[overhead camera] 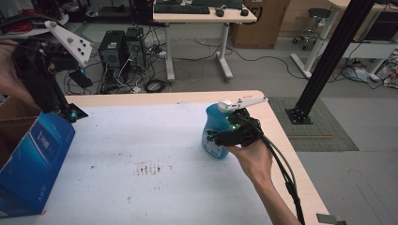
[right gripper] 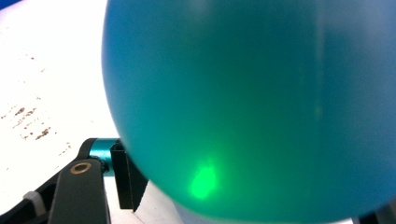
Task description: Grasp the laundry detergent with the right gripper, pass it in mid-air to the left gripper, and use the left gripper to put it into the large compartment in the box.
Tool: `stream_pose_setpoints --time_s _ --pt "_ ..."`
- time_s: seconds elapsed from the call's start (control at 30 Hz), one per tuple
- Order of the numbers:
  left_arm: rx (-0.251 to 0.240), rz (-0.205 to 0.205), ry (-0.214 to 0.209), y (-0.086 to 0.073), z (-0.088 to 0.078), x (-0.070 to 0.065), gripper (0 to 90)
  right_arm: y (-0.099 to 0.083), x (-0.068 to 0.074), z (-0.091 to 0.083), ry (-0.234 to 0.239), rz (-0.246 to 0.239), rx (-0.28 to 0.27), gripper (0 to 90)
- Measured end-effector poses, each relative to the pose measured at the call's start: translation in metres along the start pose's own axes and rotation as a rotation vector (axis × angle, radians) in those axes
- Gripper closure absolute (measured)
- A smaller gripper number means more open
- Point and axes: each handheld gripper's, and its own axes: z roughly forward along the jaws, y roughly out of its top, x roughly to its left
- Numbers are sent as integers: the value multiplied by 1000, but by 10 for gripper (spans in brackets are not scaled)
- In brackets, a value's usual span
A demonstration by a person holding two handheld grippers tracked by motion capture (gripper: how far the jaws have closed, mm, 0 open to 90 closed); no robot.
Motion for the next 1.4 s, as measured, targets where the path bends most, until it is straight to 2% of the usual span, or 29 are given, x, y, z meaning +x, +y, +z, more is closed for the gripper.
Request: stream_pose_setpoints --time_s 0.27,0.37,0.8,0.9,1.23,1.4 --pt "4 -2 -3 0 0 0 139 0 -1 0 7 2 -5 329" --pt "-10 -7 -2 0 -1 0 139 0 -1 0 10 1 2 336" --pt "5 -3 2 -1 -1 -1 139 -1 -1 4 16 5 4 393" --pt "0 -3 3 -1 -1 -1 139 -1 -2 4 10 -2 2 427" --pt "-2 -1 1 0 -1 -2 139 -2 -1 3 7 -27 -2 463" --pt "-17 -3 -4 1 -3 -3 139 1 3 -3 36 -49 2 465"
